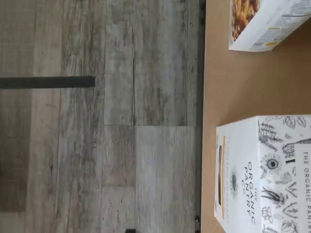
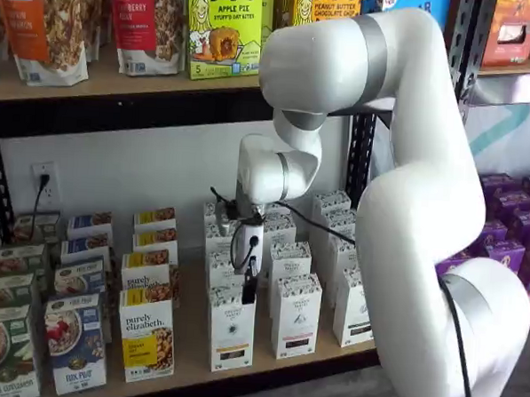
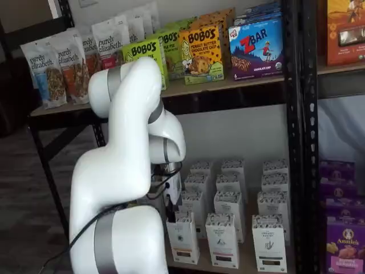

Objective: Pick up the white box with a yellow strip in the middle, on the bottom shelf, the fourth box from the left

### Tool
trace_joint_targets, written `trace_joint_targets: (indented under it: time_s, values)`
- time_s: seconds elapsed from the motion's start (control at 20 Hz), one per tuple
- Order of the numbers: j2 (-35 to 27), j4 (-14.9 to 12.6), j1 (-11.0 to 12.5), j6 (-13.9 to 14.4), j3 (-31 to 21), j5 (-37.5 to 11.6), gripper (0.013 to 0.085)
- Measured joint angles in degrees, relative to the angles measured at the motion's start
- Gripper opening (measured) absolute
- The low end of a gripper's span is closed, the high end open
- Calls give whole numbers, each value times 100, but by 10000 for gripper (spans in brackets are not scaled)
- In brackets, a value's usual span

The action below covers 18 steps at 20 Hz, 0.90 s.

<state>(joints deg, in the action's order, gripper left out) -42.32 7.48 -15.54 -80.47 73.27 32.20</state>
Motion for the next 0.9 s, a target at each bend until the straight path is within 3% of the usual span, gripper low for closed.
trace_joint_targets:
  time_s: [0.15, 0.65, 0.9]
  values:
    - [-35, 146, 1, -111, 175, 231, 850]
    - [-505, -90, -4, 113, 875, 619, 850]
    - [-812, -75, 60, 38, 1177, 592, 850]
